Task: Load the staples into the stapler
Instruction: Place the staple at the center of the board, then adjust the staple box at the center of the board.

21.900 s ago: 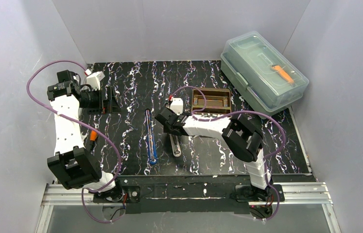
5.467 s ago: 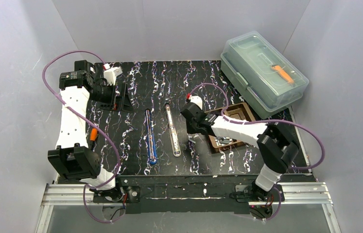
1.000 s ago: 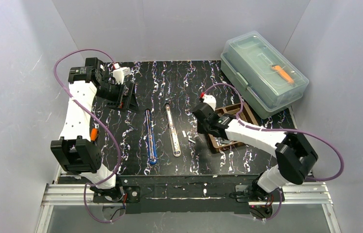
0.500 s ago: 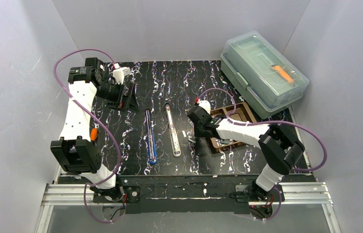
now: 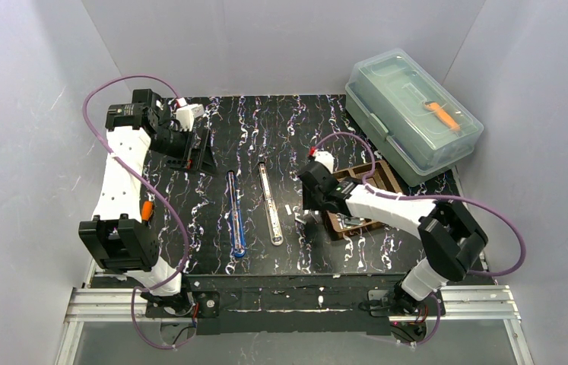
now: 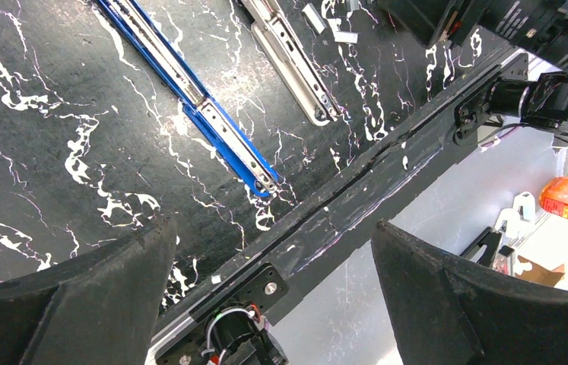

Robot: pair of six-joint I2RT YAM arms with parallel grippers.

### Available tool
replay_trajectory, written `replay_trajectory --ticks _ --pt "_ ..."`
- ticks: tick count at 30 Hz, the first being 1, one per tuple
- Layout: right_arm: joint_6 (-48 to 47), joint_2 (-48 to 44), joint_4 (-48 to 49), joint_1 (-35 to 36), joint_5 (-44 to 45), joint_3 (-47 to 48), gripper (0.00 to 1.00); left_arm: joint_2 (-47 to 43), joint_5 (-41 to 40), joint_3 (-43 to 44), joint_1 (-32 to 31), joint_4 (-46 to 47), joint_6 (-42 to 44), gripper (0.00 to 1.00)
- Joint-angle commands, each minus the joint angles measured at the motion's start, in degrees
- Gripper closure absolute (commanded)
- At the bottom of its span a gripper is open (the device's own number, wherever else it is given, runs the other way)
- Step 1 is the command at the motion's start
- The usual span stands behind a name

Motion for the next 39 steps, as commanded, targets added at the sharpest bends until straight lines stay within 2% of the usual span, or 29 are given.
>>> replay_trajectory --ticks 1,13,24,32,35,39 --pt "-1.3 -3.0 -1.7 -3.0 2.2 1.3 0.5 -1.6 2.1 2.3 -0.3 -2.1 0.8 0.01" --pt "-3.3 -6.3 -2.9 -5.5 4.4 1.4 0.49 -2.3 2.9 0.6 -0.3 -2.0 0.9 0.01" --pt "-6.2 3.2 -2.2 -7.8 7.8 9.4 0.49 -2.4 2.8 1.0 -0.3 -2.0 0.9 0.01" --pt "-7.5 6.2 -3.3 -11.6 10.5 14.5 0.51 -2.9 3.4 1.4 -0.3 -2.3 0.8 0.01" --pt "-7.8 5.4 -5.6 -13.3 10.7 15.0 0.51 -3.0 3.5 1.1 -0.3 -2.1 0.8 0.01" --pt "-8.7 1.4 -5.1 -15.8 11.1 10.8 0.51 -3.0 4.6 0.5 -0.3 -1.9 0.7 0.01"
